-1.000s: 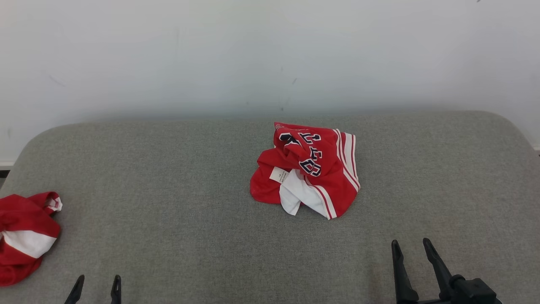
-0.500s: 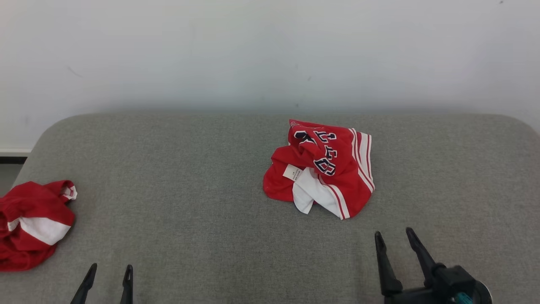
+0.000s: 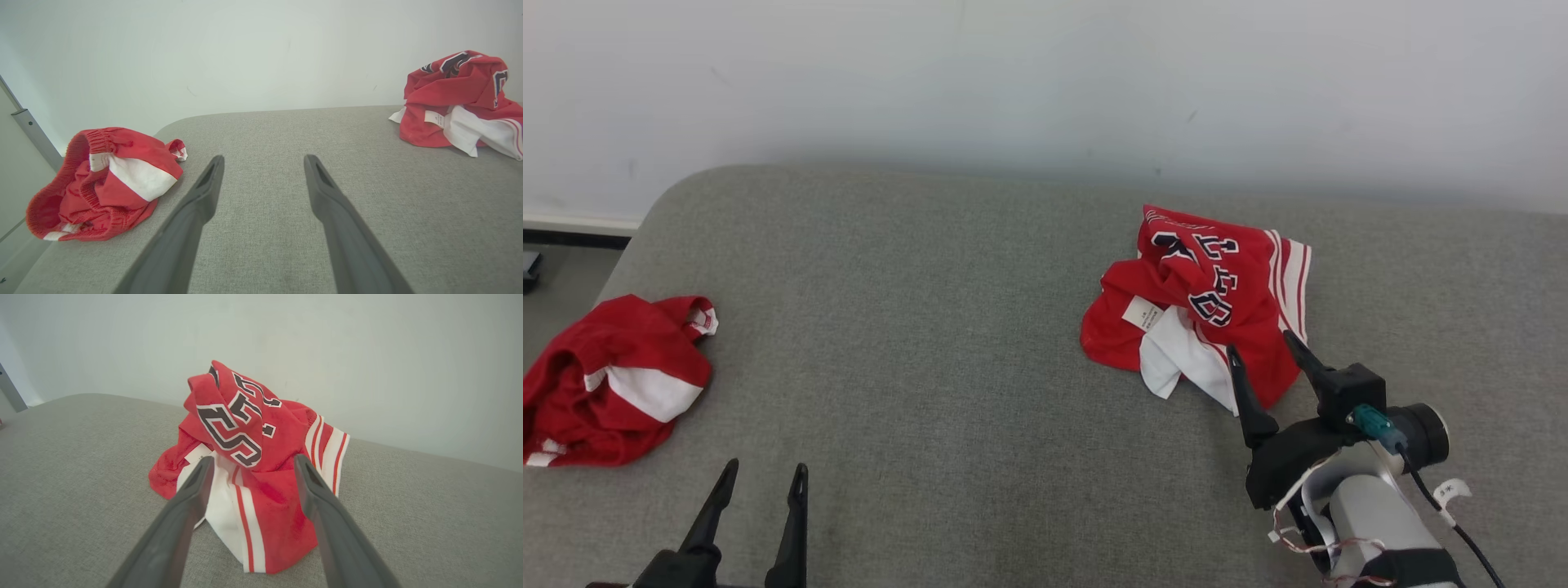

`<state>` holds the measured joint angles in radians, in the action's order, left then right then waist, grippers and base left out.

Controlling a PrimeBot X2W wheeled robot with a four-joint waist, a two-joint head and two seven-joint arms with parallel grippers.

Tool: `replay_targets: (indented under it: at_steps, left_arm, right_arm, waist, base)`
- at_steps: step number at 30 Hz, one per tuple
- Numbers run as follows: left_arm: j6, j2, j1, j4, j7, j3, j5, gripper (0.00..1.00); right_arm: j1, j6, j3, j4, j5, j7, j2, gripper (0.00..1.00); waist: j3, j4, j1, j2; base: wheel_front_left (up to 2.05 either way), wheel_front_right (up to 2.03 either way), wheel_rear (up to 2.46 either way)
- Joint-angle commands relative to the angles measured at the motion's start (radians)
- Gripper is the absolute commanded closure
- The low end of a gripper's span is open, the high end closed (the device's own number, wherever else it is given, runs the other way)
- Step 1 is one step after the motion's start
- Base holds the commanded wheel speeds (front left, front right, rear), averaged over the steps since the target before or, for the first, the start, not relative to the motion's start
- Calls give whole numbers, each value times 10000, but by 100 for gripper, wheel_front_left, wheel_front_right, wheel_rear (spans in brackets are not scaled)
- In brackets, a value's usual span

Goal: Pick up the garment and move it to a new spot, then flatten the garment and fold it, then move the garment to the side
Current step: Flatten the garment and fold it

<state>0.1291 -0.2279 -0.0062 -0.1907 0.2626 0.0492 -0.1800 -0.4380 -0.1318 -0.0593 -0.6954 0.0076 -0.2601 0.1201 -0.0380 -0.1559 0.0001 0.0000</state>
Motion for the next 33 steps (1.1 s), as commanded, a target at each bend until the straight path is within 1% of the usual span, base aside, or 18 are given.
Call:
replay_targets:
  at_steps: [1,5,10,11,12,13,15,18,21,27,33]
  left_arm:
    - [4,78,-211,18,34,34,15,0]
    - [7,197,-455,45,34,129,38,0]
    - [9,242,-692,-33,34,109,-40,0]
    - [9,241,-712,-49,34,98,-45,0]
    - [9,244,-734,-54,34,84,-50,0]
    - [9,246,-748,-55,34,68,-52,0]
    - [10,245,-747,-69,34,20,-52,0]
    - [8,238,-697,-90,34,-69,-35,0]
    - [10,242,-562,-120,34,-138,-16,0]
    - [9,270,-145,-99,34,-322,11,0]
    - [7,368,292,17,34,-463,62,0]
  right_arm:
    - [-313,22,-54,-386,-106,-29,104,0]
    - [-1243,22,-31,-1765,-251,-34,344,0]
    - [-1859,22,3,-3249,-390,27,331,0]
    - [-1923,22,9,-3497,-373,21,288,9]
    - [-1992,22,-9,-3688,-394,10,264,51]
    - [-2052,22,-8,-3857,-394,0,258,100]
    - [-2154,22,-43,-4057,-403,-34,207,100]
    - [-2216,22,-67,-4043,-385,-52,199,100]
    - [-1974,22,-137,-3309,-288,-59,270,100]
    - [-741,22,-776,-863,99,-64,600,100]
    - [1066,22,-1137,1819,555,-62,1363,100]
  waist:
    - [-378,-317,-1,0]
    - [-722,-534,-1,0]
    - [-966,-663,-1,0]
    - [-992,-674,-1,0]
    - [-1009,-679,-1,0]
    - [-1021,-678,-1,0]
    - [-1001,-643,-1,0]
    - [-920,-555,-1,0]
    - [-701,-366,-1,0]
    - [-139,224,-1,0]
    - [138,932,-1,0]
  base:
    - [0,0,0]
    - [0,0,0]
    - [0,0,0]
    - [0,0,0]
    - [0,0,0]
    - [0,0,0]
    - [0,0,0]
    - [0,0,0]
    - [0,0,0]
    - [0,0,0]
    - [0,0,0]
